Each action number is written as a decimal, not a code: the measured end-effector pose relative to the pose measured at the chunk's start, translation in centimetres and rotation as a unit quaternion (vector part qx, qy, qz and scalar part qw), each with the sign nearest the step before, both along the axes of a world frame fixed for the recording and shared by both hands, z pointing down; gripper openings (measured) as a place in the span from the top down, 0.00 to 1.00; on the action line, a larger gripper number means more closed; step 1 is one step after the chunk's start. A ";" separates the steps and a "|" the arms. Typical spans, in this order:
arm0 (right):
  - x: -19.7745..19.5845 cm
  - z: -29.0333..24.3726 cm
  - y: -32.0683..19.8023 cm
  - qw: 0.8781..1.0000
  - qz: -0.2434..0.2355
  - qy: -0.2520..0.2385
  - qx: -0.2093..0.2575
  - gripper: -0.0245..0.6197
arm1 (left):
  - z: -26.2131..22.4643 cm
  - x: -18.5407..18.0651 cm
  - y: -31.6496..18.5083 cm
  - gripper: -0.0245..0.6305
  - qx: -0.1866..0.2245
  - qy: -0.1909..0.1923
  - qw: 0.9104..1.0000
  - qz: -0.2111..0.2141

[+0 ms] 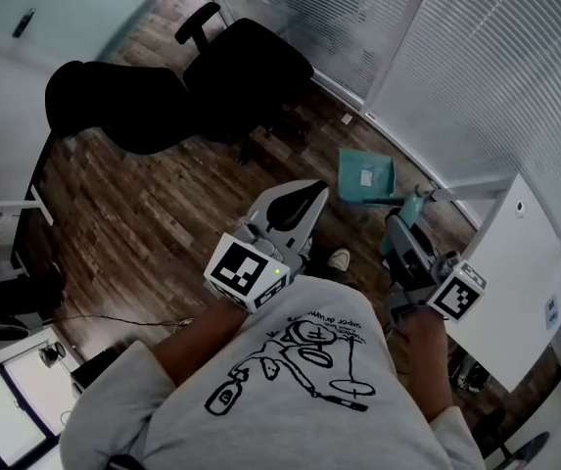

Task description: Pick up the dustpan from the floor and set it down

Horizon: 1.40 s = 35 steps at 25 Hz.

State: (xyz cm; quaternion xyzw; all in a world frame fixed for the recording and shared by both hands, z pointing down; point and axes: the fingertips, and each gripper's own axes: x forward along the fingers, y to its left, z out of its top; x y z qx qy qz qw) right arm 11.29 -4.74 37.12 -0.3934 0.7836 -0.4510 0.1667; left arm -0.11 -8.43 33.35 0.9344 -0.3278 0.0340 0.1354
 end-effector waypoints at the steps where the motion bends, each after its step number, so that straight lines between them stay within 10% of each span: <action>1: 0.0 0.3 -0.1 1.000 -0.001 0.001 -0.001 0.79 | 0.0 -0.1 0.0 0.96 0.000 0.000 1.000 -0.001; 35: 0.2 15.7 -2.1 0.998 -0.019 0.002 -0.052 0.80 | 0.6 -2.0 0.0 0.96 -0.006 -0.009 1.000 -0.023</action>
